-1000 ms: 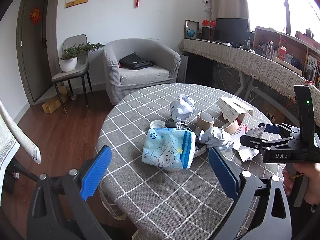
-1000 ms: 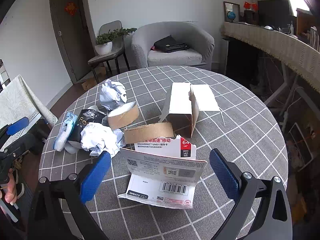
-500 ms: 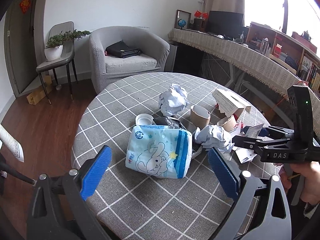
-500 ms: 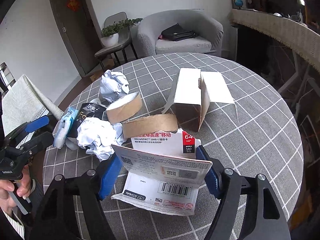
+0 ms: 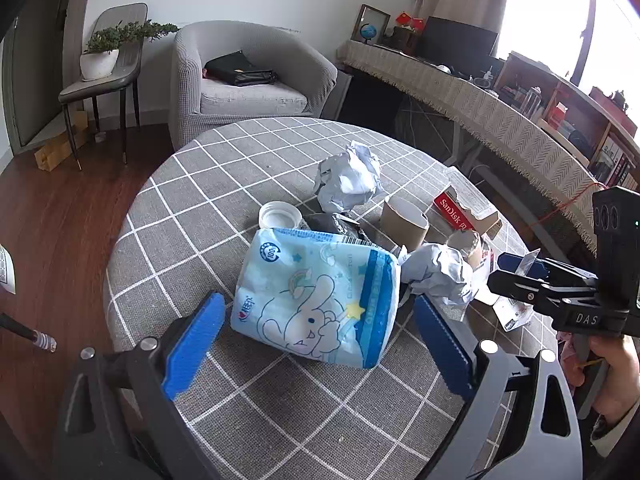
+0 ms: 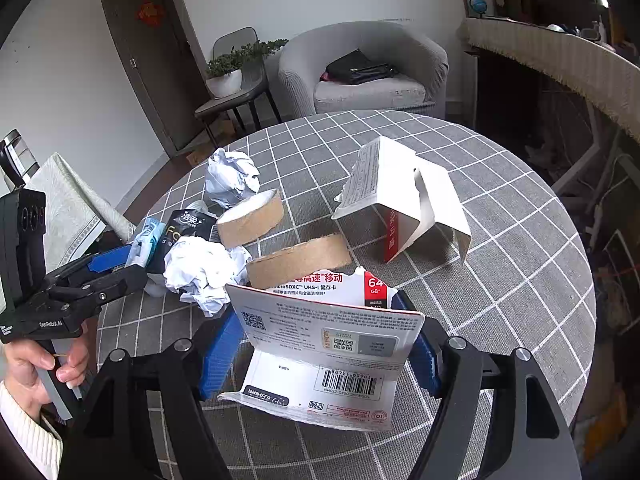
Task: Collect trash
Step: 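Grasp the blue-and-white diaper pack with the left gripper, then carry the diaper pack in the left gripper while the right carries the SD-card box to the bin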
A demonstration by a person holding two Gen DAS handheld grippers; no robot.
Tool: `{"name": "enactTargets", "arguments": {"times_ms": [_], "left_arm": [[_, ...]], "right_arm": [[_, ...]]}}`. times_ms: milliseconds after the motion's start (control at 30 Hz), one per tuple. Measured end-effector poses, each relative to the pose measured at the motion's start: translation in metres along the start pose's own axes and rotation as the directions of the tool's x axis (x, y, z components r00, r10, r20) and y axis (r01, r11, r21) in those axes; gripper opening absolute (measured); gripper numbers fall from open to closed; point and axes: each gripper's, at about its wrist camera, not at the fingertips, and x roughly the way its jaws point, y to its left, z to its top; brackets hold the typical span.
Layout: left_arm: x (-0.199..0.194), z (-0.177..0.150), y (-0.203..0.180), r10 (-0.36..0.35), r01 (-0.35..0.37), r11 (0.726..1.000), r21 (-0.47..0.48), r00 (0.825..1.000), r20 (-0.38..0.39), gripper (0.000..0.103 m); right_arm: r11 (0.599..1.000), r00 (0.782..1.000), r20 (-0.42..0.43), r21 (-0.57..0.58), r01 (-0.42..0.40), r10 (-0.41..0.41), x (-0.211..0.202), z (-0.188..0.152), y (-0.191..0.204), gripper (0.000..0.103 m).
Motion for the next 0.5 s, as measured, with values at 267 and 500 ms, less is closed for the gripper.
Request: {"name": "enactTargets", "arguments": {"times_ms": [267,500], "left_arm": [[0.011,0.005,0.003,-0.007,0.006,0.999,-0.040,1.000,-0.016,0.086],[0.012,0.007,0.008,-0.035,0.034,0.996,-0.079,0.999,-0.010,0.084]], "right_arm": [[1.000,1.000,-0.009,-0.014,-0.012,0.012,-0.005,-0.003,-0.010,0.074],[0.999,0.999,-0.020,-0.023,-0.044,0.044,-0.009,-0.006,-0.012,0.074]]}}
